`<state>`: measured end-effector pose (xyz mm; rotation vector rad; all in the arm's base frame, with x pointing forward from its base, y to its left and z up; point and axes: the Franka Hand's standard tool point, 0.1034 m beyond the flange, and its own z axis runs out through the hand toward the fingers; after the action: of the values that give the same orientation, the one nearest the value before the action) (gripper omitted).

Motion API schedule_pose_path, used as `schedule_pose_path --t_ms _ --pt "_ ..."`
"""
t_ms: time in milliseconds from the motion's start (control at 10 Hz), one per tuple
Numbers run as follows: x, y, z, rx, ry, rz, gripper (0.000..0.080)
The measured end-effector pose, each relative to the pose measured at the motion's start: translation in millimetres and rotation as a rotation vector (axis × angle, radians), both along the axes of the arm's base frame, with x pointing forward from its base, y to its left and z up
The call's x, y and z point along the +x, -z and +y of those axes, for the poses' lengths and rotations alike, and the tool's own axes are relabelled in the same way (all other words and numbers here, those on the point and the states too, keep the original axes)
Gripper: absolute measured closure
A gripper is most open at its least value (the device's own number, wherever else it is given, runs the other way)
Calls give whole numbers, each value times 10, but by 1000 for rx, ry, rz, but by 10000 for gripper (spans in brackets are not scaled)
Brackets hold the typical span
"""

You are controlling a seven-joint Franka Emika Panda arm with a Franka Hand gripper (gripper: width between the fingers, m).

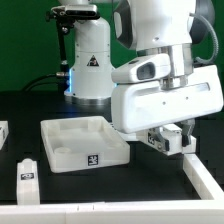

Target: Assemble desk

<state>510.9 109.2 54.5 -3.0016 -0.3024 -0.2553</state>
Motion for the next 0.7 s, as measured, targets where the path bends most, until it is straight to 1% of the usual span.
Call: schedule_pose_path --t_ms 100,200,300,400,600,700 --pt "-202 -20 21 -1 19 12 512" --pt "-283 12 25 -3 16 11 512" --pt "-246 5 20 -2 18 8 512" --pt "-243 4 21 -2 17 7 512" --pt "-281 30 8 0 31 10 512" --pt "-458 125 -78 8 117 13 512"
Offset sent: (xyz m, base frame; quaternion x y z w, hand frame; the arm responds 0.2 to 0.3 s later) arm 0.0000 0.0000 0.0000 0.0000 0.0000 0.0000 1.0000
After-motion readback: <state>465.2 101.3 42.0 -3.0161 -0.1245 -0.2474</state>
